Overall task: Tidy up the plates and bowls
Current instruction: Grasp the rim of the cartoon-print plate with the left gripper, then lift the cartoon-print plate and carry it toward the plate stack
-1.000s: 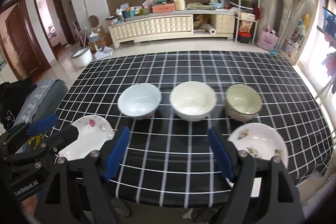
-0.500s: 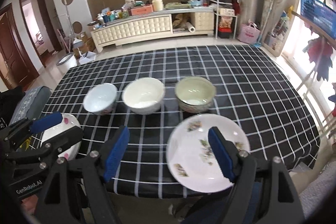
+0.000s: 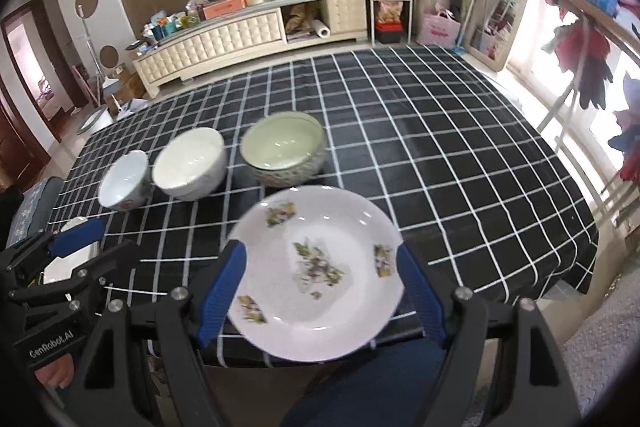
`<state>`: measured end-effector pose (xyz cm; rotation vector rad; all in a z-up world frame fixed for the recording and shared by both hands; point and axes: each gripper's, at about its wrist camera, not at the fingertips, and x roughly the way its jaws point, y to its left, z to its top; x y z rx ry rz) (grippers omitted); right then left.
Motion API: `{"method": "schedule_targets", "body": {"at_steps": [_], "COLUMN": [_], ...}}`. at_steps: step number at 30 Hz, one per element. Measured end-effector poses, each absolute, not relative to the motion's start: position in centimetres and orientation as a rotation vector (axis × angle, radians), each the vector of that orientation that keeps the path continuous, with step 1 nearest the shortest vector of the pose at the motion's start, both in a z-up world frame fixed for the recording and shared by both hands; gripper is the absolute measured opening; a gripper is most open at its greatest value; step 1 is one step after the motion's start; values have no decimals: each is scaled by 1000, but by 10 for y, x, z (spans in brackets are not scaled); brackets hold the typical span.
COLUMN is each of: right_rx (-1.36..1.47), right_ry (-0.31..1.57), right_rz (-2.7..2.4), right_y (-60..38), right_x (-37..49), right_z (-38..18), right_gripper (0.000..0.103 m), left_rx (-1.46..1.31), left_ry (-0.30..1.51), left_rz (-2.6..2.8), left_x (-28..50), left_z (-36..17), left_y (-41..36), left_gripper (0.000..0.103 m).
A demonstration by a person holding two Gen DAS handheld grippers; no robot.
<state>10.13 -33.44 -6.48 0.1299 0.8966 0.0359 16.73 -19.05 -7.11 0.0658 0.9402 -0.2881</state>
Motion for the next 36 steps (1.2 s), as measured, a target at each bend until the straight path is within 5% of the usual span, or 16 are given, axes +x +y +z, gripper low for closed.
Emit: {"method": "schedule_targets", "body": {"at_steps": [22, 27, 36], "right_rx": [182, 169, 190], "right_ry": [1061, 1081, 1121], "right_rz": [31, 9, 33], "right_y": [-378, -383, -388], "right_x": [138, 143, 144], "right_z": [-138, -147, -159], "right_gripper": [80, 59, 35], "left_rx": [53, 56, 74], "left_ry": [1184, 1235, 1235], "left_rz": [-321, -337, -368], "left_x": [210, 214, 215], "left_z": [-157, -171, -175], "left_y": [-230, -235, -247], "left_gripper": [58, 29, 17]}}
